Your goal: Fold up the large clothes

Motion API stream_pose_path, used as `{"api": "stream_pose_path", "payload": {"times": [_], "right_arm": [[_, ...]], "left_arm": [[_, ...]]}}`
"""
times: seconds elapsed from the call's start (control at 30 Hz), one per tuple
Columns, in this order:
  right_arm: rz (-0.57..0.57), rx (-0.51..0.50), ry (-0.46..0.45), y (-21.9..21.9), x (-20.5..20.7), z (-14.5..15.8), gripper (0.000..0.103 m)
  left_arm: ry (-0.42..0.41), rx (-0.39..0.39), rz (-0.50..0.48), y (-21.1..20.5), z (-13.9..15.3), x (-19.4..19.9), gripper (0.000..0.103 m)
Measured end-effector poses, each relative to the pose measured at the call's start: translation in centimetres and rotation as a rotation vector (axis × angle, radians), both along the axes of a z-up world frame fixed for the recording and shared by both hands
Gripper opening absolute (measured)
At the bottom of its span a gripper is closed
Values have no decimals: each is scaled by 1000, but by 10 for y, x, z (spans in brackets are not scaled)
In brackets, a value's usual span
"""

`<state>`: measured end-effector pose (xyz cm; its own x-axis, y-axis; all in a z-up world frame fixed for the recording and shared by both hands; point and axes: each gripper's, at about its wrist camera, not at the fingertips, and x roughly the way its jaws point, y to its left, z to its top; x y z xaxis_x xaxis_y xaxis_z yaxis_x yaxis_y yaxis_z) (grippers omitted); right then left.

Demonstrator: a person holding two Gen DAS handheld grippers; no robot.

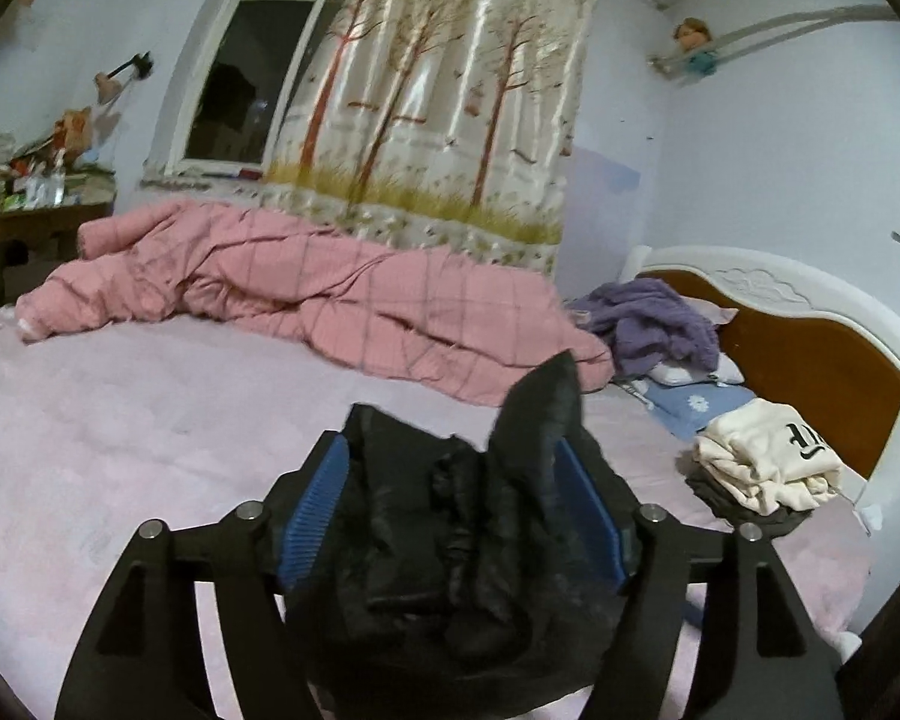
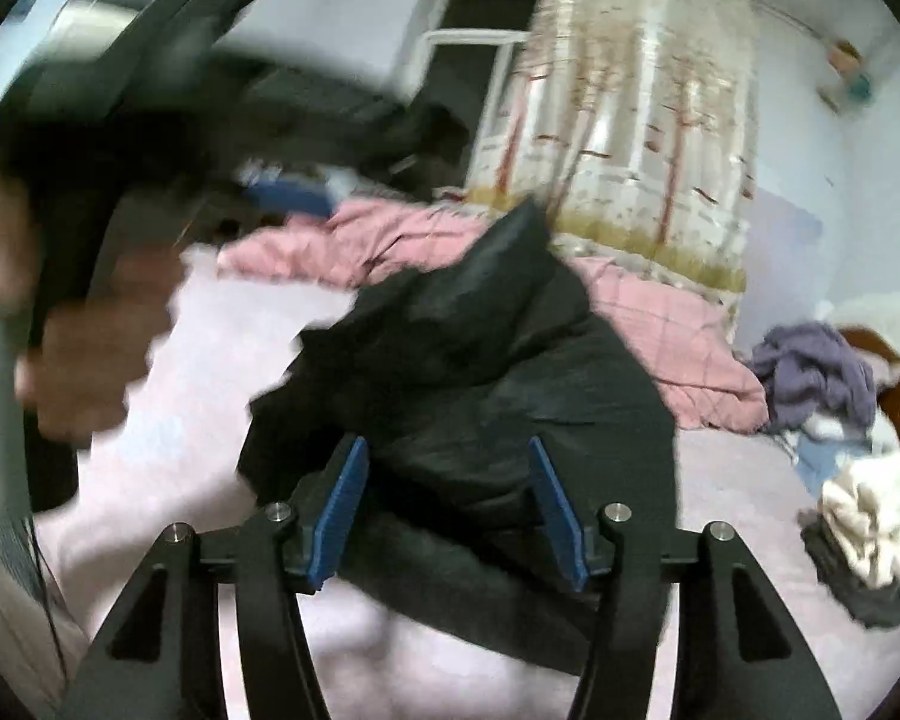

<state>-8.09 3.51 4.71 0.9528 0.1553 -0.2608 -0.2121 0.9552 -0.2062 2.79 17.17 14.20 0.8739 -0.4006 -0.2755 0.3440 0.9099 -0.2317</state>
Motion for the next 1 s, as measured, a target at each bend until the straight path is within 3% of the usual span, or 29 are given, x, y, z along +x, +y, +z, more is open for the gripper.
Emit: {"api": "stream_pose_path", "payload": {"times": [0.17, 0.3, 0.4, 0.43, 0.5, 0.53, 0.57, 0.6, 0.77, 0.9, 1.0], "right_arm": [[-121, 156, 2, -58, 9, 31, 58], [-185, 254, 80, -105, 33, 39, 58], [-184, 315, 138, -127, 45, 37, 58], [-178, 323, 156, -130, 49, 36, 58], [-157, 349, 189, -138, 59, 35, 58], [-147, 364, 205, -141, 62, 33, 58], [-139, 377, 220, -143, 66, 31, 58], [-134, 386, 232, -144, 71, 29, 58], [-104, 405, 290, -140, 91, 25, 58], [-53, 470, 412, -128, 124, 19, 58], [-102, 424, 465, -113, 144, 8, 58]], "left_arm": [[30, 21, -25, -24, -4, 16, 74], [63, 100, 81, -42, -12, 35, 74], [106, 97, 66, -43, -16, 50, 72], [125, 102, 72, -42, -18, 54, 69], [185, 169, 128, -44, -24, 64, 40], [219, 186, 151, -42, -28, 69, 33], [256, 174, 148, -38, -32, 74, 22], [296, 160, 148, -33, -38, 79, 19], [406, 212, 192, -23, -64, 92, 19], [481, 253, 218, -22, -91, 97, 19], [520, 260, 196, -21, -102, 98, 19]]}}
